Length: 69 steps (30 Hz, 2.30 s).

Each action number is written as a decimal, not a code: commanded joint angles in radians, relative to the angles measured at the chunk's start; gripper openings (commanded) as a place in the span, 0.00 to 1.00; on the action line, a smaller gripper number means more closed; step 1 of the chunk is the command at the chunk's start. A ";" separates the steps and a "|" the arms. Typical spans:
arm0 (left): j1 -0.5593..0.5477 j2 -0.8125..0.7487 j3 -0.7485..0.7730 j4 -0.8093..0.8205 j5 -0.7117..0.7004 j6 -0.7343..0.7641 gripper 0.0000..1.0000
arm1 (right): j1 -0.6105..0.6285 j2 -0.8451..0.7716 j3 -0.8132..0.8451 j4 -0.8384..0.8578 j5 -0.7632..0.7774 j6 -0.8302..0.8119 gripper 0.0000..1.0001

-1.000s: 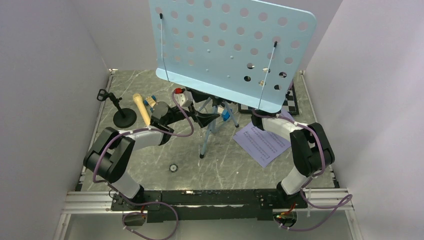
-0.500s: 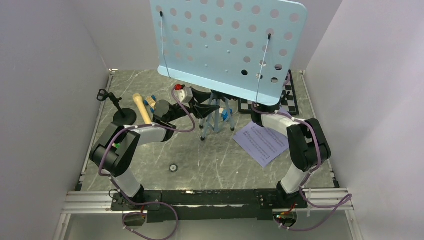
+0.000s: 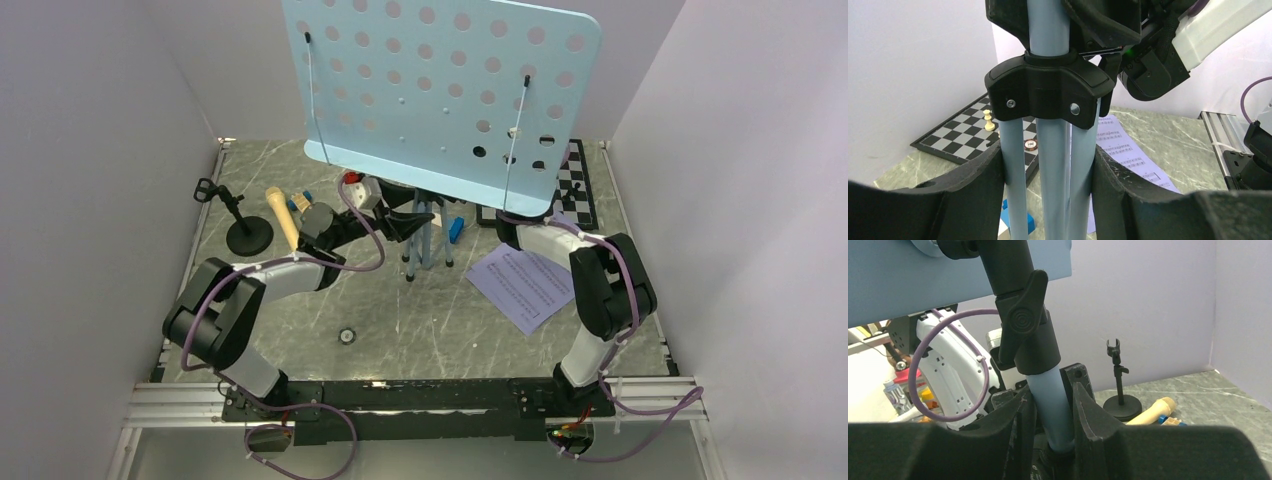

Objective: Pack up the instrument practice props

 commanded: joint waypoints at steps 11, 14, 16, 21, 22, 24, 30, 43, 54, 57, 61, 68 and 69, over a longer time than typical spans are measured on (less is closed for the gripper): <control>-0.011 -0.044 -0.103 -0.056 -0.053 0.036 0.94 | 0.026 -0.005 -0.013 0.029 0.006 0.143 0.00; -0.011 -0.021 -0.106 -0.020 -0.060 0.010 0.99 | 0.027 -0.006 -0.012 0.028 0.002 0.147 0.00; -0.011 -0.001 -0.098 -0.002 -0.067 -0.006 0.99 | 0.027 -0.005 -0.009 0.029 0.001 0.148 0.00; -0.012 0.048 -0.052 0.023 -0.051 -0.026 0.99 | 0.027 0.007 -0.002 0.053 -0.001 0.175 0.00; -0.014 0.057 -0.045 0.025 -0.052 -0.026 0.99 | 0.027 0.009 -0.002 0.057 -0.002 0.181 0.00; -0.016 0.070 -0.033 0.024 -0.055 -0.021 0.99 | 0.028 0.011 -0.002 0.066 -0.004 0.189 0.00; -0.021 0.100 0.002 0.032 -0.019 -0.032 0.83 | 0.037 0.001 0.000 0.075 -0.001 0.211 0.00; -0.029 0.033 -0.006 0.006 -0.017 -0.010 0.11 | 0.068 -0.001 0.048 0.120 0.021 0.285 0.00; -0.037 -0.178 -0.046 -0.121 -0.111 0.038 0.00 | 0.083 -0.015 0.083 0.167 0.071 0.365 0.00; -0.043 -0.259 -0.059 -0.182 -0.139 0.065 0.00 | 0.100 -0.028 0.091 0.152 0.087 0.365 0.00; -0.055 -0.349 -0.089 -0.250 -0.177 0.080 0.00 | 0.129 -0.044 0.087 0.137 0.120 0.376 0.00; -0.086 -0.479 -0.165 -0.276 -0.218 0.050 0.00 | 0.196 -0.052 0.107 0.156 0.165 0.421 0.00; -0.090 -0.495 -0.173 -0.283 -0.220 0.045 0.05 | 0.204 -0.052 0.110 0.165 0.171 0.432 0.00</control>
